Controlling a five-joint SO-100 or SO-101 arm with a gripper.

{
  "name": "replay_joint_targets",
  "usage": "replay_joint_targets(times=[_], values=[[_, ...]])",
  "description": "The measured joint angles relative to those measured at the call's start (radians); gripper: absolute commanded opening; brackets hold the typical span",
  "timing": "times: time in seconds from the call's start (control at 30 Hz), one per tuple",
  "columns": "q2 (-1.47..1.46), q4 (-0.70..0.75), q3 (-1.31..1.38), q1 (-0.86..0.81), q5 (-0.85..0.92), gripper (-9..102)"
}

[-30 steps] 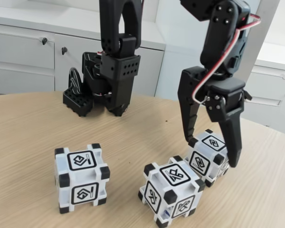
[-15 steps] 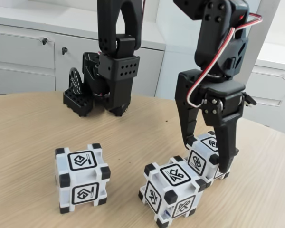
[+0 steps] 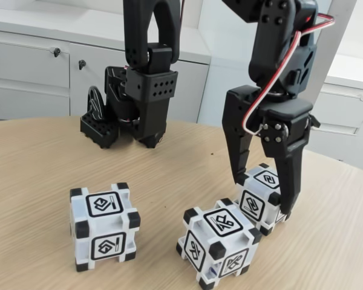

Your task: Stack cubes from left to right.

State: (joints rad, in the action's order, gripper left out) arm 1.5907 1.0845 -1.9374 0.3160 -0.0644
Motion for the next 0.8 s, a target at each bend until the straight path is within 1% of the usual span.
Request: replay_joint_targets(times=[0.43,0.8], values=[[0.018,0.006,-0.002,0.000,-0.006,15],[0.242,0.012,-0.003,-0.003,-0.021,15]])
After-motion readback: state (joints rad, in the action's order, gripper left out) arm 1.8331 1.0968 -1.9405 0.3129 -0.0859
